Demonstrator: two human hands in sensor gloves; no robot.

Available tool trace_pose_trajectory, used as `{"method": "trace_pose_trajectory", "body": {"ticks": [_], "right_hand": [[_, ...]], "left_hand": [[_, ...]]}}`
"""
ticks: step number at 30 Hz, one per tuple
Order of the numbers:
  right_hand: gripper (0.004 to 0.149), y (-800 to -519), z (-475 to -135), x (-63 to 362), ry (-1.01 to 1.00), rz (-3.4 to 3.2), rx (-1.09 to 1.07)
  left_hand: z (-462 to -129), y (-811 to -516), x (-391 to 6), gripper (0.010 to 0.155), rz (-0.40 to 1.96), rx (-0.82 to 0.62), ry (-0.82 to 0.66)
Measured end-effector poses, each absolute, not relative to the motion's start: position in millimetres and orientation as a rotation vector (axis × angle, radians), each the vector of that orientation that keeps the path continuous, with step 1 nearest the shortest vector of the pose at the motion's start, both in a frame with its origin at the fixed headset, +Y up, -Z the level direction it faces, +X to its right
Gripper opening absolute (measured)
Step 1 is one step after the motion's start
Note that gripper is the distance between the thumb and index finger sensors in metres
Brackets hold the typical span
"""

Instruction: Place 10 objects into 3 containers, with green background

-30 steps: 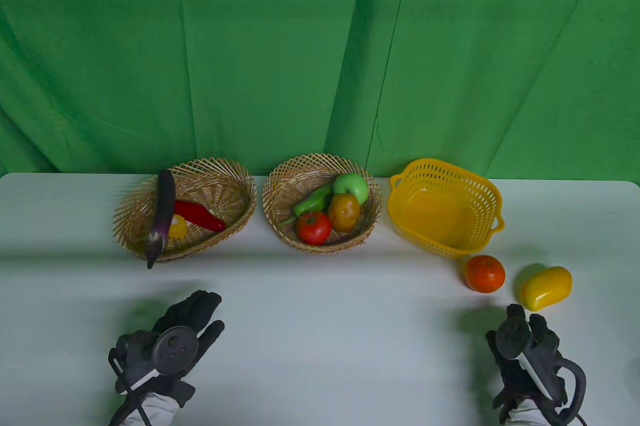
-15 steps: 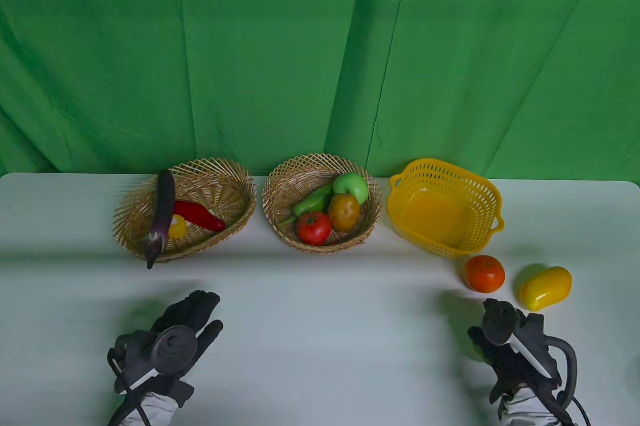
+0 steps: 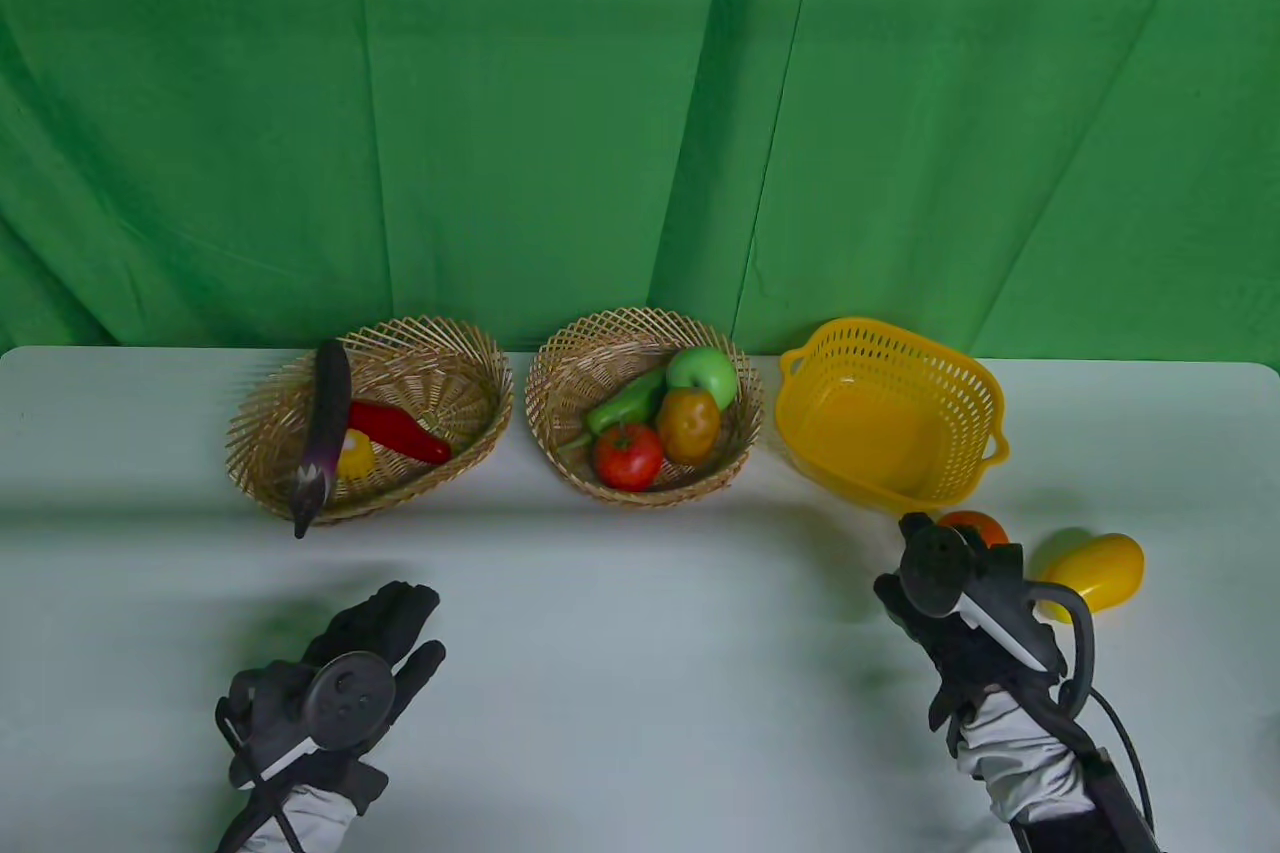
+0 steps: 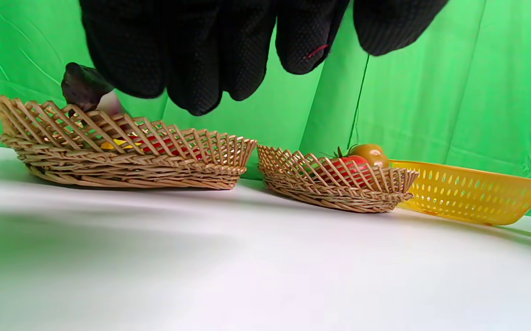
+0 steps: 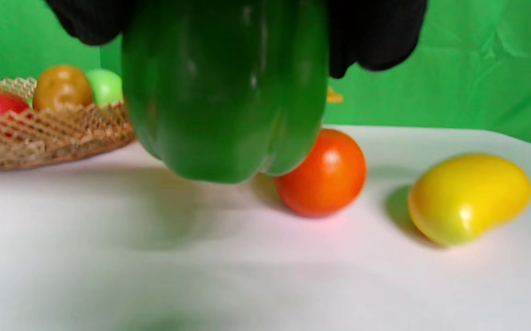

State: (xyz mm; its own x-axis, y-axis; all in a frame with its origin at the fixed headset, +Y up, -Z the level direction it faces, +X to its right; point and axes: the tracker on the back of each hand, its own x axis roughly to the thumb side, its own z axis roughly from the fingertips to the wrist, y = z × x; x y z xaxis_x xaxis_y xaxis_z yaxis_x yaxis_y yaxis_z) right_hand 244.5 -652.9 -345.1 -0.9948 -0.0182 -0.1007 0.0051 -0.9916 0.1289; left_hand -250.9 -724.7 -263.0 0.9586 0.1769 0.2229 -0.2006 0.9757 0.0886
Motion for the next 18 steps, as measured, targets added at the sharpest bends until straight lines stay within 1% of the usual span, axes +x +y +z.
{"method": "trace_pose_trajectory", "body": {"ticks": [5, 9, 14, 18], "right_hand": [[0.072, -632.2, -372.2, 240.1, -0.075, -3.187, 0.218], [0.072, -625.8, -393.7, 241.6, 0.001, -3.220, 0.282], [0.073, -627.9, -422.2, 248.3, 0.143, -3.257, 0.405], [0.073, -638.3, -440.5, 249.5, 0.165, -3.248, 0.460]], "left_hand": [[-263.0, -725.1, -252.2, 0.061, 0.191, 0.110, -0.207], [-262.9, -724.8, -252.7, 0.061, 0.191, 0.113, -0.205], [-263.1, -725.4, -253.5, 0.061, 0.188, 0.111, -0.199], [-263.2, -725.5, -254.9, 0.061, 0.177, 0.108, -0.188]]}}
